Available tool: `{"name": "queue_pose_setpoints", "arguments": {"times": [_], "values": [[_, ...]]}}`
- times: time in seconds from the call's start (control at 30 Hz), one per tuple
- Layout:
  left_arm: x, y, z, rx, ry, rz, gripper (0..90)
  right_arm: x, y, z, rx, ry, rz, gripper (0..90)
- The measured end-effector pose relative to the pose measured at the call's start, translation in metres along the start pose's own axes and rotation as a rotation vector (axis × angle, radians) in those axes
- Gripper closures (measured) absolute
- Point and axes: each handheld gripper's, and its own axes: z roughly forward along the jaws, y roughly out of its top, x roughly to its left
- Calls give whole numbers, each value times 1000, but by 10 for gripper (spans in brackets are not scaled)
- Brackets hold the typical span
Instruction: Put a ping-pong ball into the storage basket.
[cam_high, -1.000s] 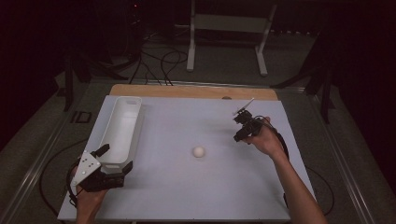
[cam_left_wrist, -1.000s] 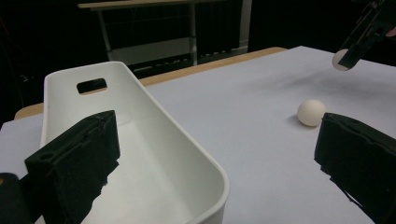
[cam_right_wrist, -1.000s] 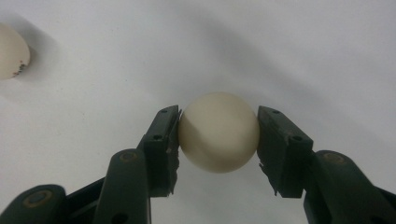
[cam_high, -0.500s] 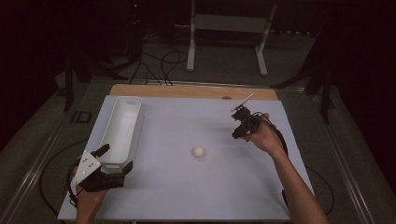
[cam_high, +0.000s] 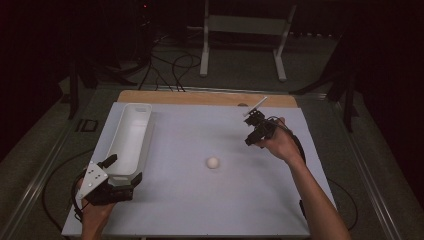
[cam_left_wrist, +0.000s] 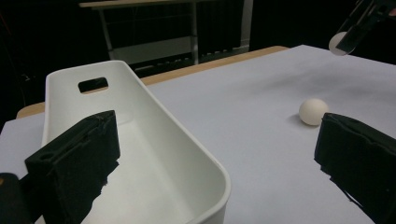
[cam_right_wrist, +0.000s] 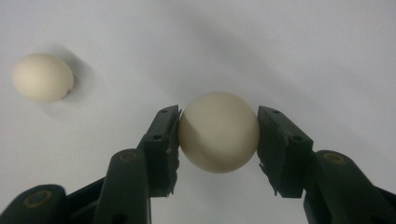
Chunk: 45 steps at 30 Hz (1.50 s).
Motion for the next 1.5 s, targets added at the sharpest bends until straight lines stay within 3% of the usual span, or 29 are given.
{"name": "queue_pose_setpoints", "arguments": {"times": [1.5], "values": [[0,0,-1,-3,-2,-1,7,20,30,-21,-53,13,-61,503]]}}
